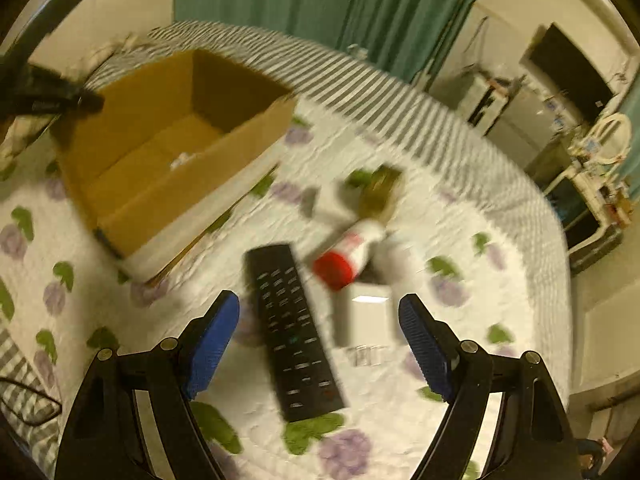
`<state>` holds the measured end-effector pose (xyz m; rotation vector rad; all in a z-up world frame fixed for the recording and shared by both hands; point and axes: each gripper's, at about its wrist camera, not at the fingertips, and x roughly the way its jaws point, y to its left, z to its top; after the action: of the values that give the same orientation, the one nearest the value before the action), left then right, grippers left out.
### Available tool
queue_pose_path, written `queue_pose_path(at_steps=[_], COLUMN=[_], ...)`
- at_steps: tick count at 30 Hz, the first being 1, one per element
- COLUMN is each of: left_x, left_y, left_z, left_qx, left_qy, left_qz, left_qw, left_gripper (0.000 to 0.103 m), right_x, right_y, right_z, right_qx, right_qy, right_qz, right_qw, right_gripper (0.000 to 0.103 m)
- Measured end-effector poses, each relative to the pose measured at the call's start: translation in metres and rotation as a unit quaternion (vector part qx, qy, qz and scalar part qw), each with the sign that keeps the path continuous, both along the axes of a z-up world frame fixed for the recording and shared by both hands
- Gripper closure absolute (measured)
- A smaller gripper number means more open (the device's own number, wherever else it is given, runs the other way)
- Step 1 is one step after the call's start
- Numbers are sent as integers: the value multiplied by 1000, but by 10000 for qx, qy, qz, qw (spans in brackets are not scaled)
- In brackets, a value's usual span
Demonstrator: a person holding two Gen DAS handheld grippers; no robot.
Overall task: Organize rigid objects
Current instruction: 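Move the right gripper to the black remote and grasp it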
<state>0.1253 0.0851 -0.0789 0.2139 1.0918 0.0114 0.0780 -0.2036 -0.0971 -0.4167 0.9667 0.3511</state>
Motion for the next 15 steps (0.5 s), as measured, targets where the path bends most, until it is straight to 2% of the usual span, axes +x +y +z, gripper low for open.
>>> queue_pose_path(at_steps=[3, 4, 6, 13, 15], left_x=[-1, -1, -1, -1, -1], left_y=[-3, -4, -4, -4, -4], left_z=[0, 0, 0, 0, -1], left_qx=[47, 61, 70, 74, 82], left_qy=[-6, -5, 3, 1, 1], left_qz=[2, 1, 3, 4, 2], left_qw=[10000, 10000, 10000, 10000, 10000], left_gripper=[95, 95, 95, 95, 95], right_x=[1, 3, 8, 16, 17], right_y=[8, 8, 7, 8, 5], right_z=[-24, -31, -43, -74, -74], right_qx=[58, 81, 225, 193, 254], right_qy=[225, 303, 522, 845, 852], right_qz=[54, 42, 29, -62, -129], right_qw=[9997, 9995, 9984, 9962, 9960], right_gripper=[23, 26, 39, 42, 48])
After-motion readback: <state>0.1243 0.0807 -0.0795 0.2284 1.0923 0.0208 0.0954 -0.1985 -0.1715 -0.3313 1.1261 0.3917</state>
